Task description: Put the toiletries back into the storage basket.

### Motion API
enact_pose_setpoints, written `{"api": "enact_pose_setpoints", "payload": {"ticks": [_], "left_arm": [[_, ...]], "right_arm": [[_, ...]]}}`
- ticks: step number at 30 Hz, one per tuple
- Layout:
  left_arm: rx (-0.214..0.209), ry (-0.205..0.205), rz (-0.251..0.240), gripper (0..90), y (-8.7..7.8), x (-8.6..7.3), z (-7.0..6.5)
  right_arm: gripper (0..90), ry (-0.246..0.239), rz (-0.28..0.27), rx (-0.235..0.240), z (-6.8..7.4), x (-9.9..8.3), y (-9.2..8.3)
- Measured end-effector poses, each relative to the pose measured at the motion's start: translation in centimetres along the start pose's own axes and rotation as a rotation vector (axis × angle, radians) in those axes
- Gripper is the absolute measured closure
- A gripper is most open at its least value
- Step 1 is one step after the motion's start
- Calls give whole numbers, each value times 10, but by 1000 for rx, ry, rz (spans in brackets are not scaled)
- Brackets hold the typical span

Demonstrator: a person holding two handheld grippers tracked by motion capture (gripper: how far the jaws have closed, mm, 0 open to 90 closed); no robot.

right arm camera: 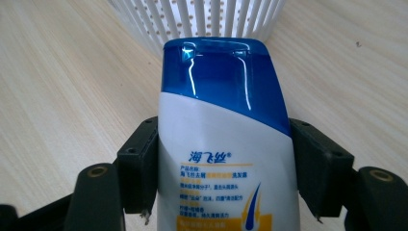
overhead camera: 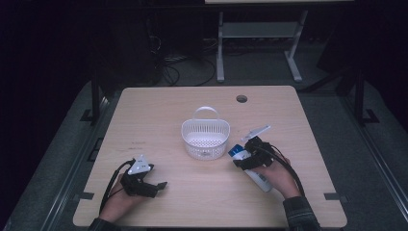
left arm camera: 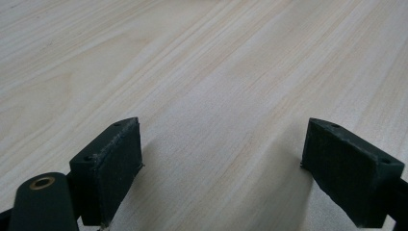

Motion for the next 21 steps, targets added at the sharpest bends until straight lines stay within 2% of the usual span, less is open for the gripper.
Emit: {"api": "enact_pose_setpoints", "payload": {"ticks": [10, 21], "left_arm": [[0, 0, 1, 128, 0, 0, 0], [1, -3, 0, 128, 0, 0, -1]], "right_arm": [[338, 15, -80, -10, -1, 1, -15], [340, 39, -198, -15, 0, 1, -37]]}}
Point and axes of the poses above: each handheld gripper's, and its own axes: y roughly forward along the jaws, x roughly out of its top, z roughly to its left, the point moved 6 cm from there along y, roughly forward along the jaws, and after that the axes turned 5 degrees about -y, right-handed, at the moved point
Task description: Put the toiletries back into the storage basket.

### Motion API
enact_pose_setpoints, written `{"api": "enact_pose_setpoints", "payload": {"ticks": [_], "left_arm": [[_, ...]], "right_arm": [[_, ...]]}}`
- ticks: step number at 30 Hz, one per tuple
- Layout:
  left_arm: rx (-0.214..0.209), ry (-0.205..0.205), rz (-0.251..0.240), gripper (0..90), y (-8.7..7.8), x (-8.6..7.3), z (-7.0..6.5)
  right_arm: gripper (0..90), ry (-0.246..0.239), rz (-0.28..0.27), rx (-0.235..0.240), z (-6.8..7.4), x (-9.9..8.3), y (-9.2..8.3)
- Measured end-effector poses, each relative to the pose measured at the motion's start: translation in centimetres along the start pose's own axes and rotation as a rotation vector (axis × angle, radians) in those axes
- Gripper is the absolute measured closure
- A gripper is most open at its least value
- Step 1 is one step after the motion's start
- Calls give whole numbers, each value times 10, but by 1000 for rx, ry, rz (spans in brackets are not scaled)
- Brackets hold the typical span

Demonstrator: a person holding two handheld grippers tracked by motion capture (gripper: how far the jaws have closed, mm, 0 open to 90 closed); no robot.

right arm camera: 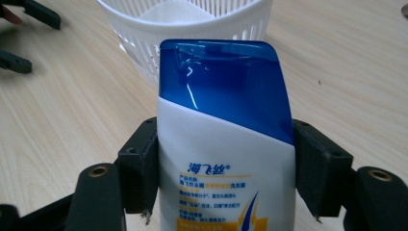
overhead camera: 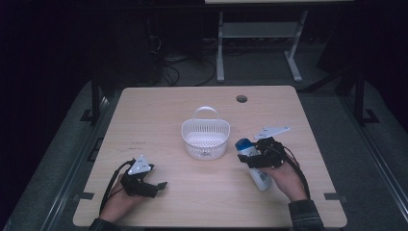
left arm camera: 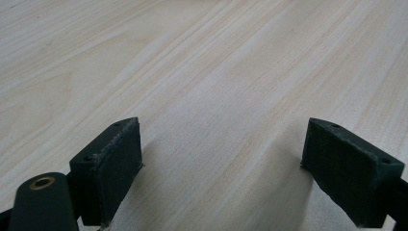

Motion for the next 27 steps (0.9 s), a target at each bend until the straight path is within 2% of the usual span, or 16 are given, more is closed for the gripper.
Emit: {"api": "enact_pose_setpoints", "payload": {"ticks": [3, 12, 15, 27], "left_arm": [[0, 0, -1, 128, 0, 0, 0], [-3, -3, -5, 128, 1, 1, -1], [-2, -3, -4, 128, 1, 1, -1], [-11, 3, -6, 128, 3, 3, -3]], "right_arm": [[341, 0, -24, 1, 0, 2, -3], [341, 7, -152, 4, -2, 10, -24], [341, 11, -174, 3, -3, 11, -27], [341, 21, -320, 15, -7, 17, -45]]}}
Point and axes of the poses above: each handheld gripper's, and its own axes: y roughly forward along the jaws, x roughly out of its top, z roughly to its left, the point moved 6 cm from there along y, roughly forward along the jaws, and after that the axes turned 5 degrees about -y, right-handed, at the moved point
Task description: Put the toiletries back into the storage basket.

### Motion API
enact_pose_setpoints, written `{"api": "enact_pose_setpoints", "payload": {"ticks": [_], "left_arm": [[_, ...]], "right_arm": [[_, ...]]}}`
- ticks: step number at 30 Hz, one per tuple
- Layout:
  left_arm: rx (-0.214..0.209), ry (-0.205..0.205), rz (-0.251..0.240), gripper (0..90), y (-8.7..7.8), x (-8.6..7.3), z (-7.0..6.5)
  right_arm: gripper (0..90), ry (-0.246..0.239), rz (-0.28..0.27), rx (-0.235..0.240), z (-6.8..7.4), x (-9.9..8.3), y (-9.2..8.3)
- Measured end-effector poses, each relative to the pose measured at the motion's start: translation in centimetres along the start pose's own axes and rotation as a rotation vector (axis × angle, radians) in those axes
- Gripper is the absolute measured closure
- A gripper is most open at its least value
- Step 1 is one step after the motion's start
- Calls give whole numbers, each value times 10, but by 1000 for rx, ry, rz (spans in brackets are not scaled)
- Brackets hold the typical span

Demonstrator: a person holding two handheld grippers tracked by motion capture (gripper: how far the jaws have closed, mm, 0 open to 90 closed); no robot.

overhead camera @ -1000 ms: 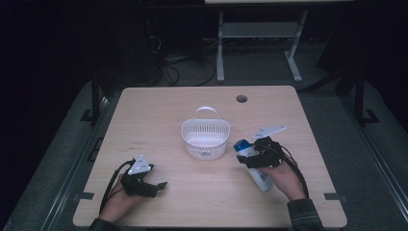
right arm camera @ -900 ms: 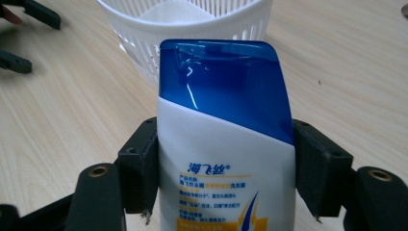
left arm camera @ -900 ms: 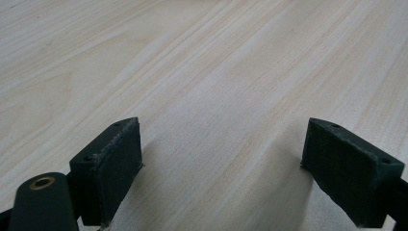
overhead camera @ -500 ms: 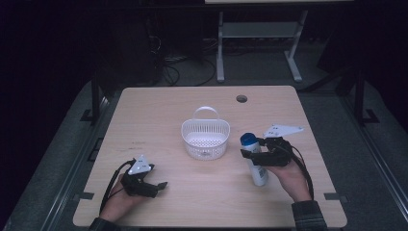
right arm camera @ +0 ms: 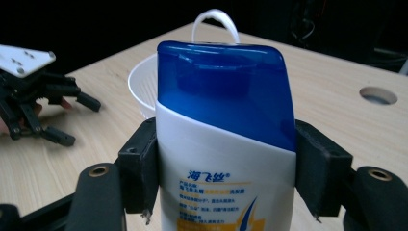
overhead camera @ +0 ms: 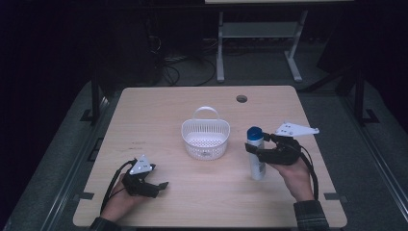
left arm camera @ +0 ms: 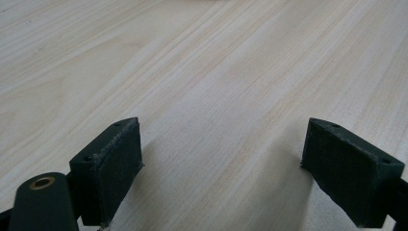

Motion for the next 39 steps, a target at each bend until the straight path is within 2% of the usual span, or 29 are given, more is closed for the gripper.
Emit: {"api": "enact_pose_setpoints", "payload": {"ticks": [7, 11, 22, 26, 39], "left_arm": [[-1, 2, 2, 128, 0, 0, 0], [1, 0, 3, 129, -1, -1, -1], [2, -1, 3, 129, -1, -1, -2], [1, 3, 4, 129, -1, -1, -3], [-1, 4, 5, 128, -1, -1, -4]], "right_arm": [[342, 13, -58, 3, -3, 5, -6], [341, 7, -95, 5, -3, 16, -8], [341, -12, -130, 20, 1, 33, -4], [341, -32, -146, 4, 3, 40, -2], [341, -36, -183, -2, 1, 59, 5]]}}
Point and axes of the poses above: each handheld gripper's, and its own axes: y roughly forward along the jaws, x roughly out of its top, z roughly to its left, the point moved 6 cm from there along y, roughly forward along the jaws, and after that the axes turned 5 degrees about -y, right-handed, at the moved point
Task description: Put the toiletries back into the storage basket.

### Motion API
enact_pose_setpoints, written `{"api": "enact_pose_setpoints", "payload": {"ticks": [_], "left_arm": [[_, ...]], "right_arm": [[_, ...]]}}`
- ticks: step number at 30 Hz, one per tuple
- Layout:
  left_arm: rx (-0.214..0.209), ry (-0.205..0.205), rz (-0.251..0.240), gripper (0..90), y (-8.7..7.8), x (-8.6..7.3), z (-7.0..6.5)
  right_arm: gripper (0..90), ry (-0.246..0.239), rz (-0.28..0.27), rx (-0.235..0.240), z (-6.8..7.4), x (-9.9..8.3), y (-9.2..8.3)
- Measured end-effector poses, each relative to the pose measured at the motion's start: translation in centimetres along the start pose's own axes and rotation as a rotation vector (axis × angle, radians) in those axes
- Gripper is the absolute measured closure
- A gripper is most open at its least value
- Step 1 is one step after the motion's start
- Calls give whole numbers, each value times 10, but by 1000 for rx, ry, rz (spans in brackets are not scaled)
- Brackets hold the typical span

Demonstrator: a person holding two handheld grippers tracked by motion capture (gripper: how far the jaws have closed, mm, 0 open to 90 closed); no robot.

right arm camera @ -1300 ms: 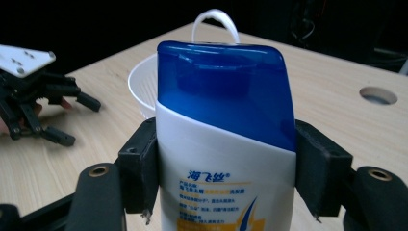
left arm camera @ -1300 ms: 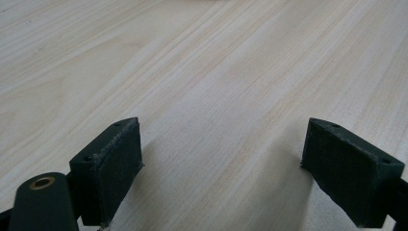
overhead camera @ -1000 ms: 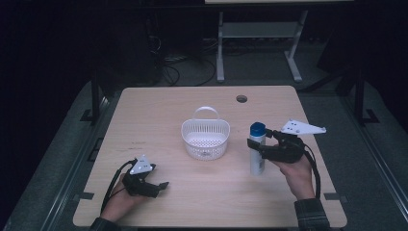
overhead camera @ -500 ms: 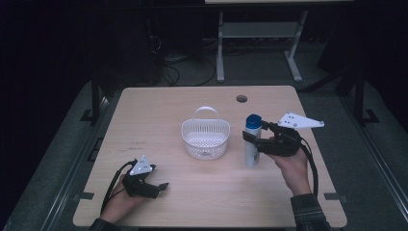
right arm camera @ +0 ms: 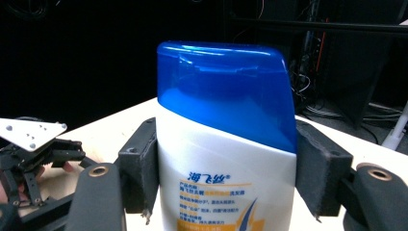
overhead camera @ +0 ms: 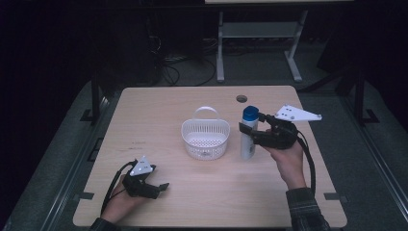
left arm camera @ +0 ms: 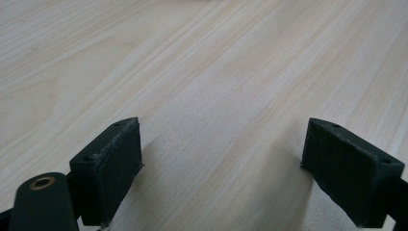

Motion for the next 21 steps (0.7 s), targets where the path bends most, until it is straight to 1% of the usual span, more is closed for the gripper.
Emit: {"api": "enact_pose_setpoints", "payload": {"ticks": [3, 5, 12, 21], "left_arm": [[-1, 1, -1, 128, 0, 0, 0], [0, 0, -3, 128, 0, 0, 0], [-3, 0, 0, 128, 0, 0, -1], [-2, 0, -1, 128, 0, 0, -1]], "right_arm": [[341, 3, -1, -1, -1, 3, 3], [341, -11, 3, -3, -1, 7, 7], [341, -25, 1, -3, 0, 19, 16], [341, -31, -3, -4, 1, 29, 30]]}}
Point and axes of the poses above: each handheld gripper's, and its own axes: y roughly forward along the jaws, x roughly out of its top, z roughly to its left, the point moved 6 cm from there along y, roughly forward along the jaws, and after that the axes turned 5 degrees about -y, right-handed, at the moved point
